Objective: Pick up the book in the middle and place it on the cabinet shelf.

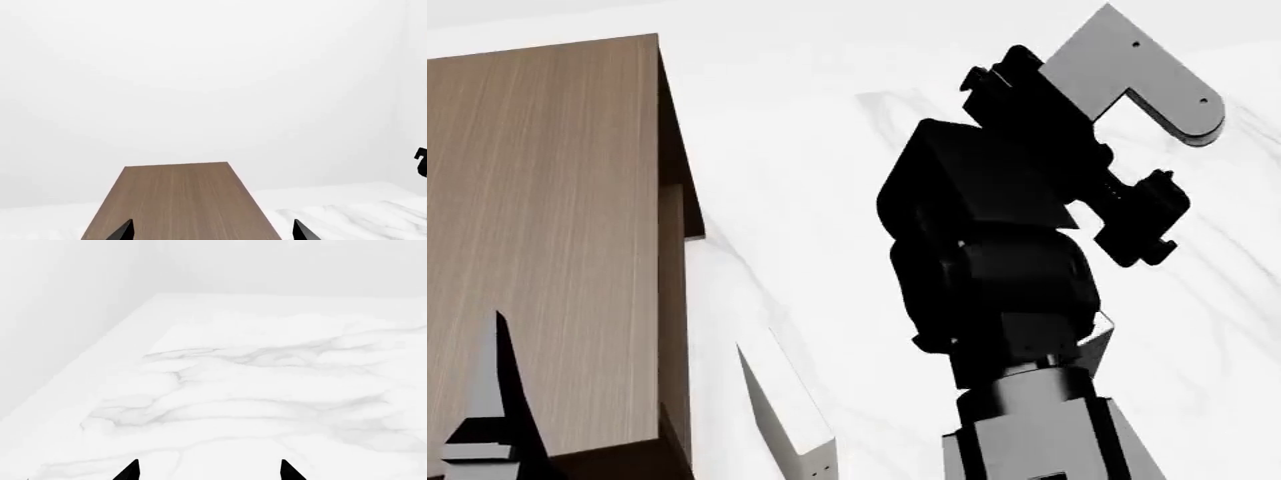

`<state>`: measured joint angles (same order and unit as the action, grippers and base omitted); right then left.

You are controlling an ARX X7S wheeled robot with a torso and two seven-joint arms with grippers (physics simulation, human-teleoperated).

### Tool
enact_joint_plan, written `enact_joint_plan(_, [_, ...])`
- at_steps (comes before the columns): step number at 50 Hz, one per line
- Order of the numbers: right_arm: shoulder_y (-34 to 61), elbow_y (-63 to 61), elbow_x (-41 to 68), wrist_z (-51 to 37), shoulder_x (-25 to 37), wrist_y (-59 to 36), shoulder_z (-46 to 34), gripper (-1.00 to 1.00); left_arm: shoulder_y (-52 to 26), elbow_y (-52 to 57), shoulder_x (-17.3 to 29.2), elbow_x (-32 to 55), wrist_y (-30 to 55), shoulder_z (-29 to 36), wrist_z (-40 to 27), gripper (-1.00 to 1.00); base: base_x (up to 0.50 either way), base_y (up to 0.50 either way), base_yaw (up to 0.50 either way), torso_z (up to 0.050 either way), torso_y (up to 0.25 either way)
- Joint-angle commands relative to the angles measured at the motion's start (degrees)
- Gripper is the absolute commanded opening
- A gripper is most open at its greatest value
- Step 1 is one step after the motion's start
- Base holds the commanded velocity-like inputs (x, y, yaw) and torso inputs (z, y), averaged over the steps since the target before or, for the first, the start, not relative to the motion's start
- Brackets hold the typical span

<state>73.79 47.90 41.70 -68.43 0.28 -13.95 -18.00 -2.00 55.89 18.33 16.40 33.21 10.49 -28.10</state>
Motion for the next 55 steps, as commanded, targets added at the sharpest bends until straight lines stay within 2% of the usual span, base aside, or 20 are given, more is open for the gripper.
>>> enact_joint_plan(1, [6.43,17.19,23.00,-11.96,-0.26,8.94,-10.76,1.00,-0.04,-0.13,0.24,0.21,-0.56,0.29,-0.39,1.00,0.00,0.00,0.00,0.000,0.000])
enact_joint_plan(7, [7.95,19.48,35.19,-14.94,-0.24,14.43,-22.14,1.00,0.10,-0.42,0.49,0.65,-1.19,-0.01,-0.59,1.00,0.00,0.00,0.00,0.000,0.000])
enact_joint_plan(10, [8.64,21.23,38.45,-18.22,-0.23,13.38,-25.54,1.00,0.16,-0.46,0.69,0.93,-1.46,-0.30,-0.77,1.00,0.00,0.00,0.00,0.000,0.000])
enact_joint_plan(16, [7.17,19.86,41.08,-18.58,0.08,16.04,-26.37,1.00,0.06,-0.80,0.93,1.14,-1.78,-0.15,-1.11,1.00,0.00,0.00,0.00,0.000,0.000])
enact_joint_plan(35, [6.03,20.12,44.31,-15.53,-0.06,15.81,-27.49,1.00,0.00,-0.57,1.86,2.30,-1.85,0.22,-2.21,1.00,0.00,0.00,0.00,0.000,0.000])
enact_joint_plan(55, [5.34,21.72,55.95,-11.01,-0.16,16.89,-38.71,1.00,-0.07,-1.04,2.90,2.96,-2.69,0.56,-3.18,1.00,0.00,0.00,0.00,0.000,0.000])
